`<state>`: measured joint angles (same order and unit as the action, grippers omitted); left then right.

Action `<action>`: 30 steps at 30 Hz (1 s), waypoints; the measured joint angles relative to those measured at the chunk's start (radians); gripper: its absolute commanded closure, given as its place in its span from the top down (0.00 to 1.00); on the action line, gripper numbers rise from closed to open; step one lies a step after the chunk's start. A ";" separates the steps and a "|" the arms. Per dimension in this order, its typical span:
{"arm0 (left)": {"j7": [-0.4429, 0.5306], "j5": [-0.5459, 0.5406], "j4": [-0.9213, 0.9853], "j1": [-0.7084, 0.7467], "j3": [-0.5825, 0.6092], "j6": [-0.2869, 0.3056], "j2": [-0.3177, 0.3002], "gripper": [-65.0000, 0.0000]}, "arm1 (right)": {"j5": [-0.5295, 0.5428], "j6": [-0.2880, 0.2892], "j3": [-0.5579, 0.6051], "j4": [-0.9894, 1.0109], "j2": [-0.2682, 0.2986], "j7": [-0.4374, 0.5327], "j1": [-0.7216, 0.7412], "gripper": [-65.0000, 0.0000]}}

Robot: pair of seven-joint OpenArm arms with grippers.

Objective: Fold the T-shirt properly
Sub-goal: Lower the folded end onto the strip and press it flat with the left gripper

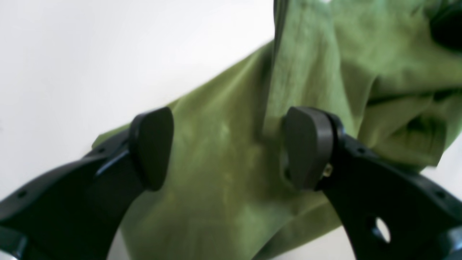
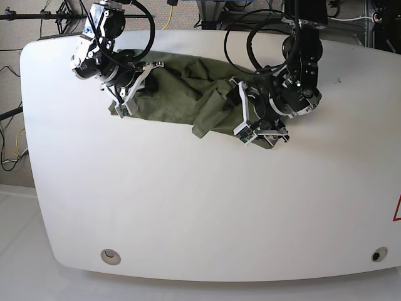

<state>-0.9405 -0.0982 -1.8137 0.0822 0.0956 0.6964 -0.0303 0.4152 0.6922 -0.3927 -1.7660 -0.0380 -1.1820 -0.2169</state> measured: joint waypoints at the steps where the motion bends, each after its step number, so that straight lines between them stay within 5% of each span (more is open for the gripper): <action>1: 0.001 0.001 0.000 0.004 -0.002 0.000 -0.006 0.71 | 0.000 0.000 0.000 0.000 0.000 0.000 0.000 0.00; 30: 0.008 0.001 0.003 0.021 -0.062 0.000 -0.020 0.71 | 0.001 0.000 0.000 0.000 0.002 0.000 0.000 0.00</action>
<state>-0.9325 -0.0971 -1.8103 0.1028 0.0338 0.6964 -0.0505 0.4160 0.6922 -0.3927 -1.7660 -0.0357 -1.1820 -0.2173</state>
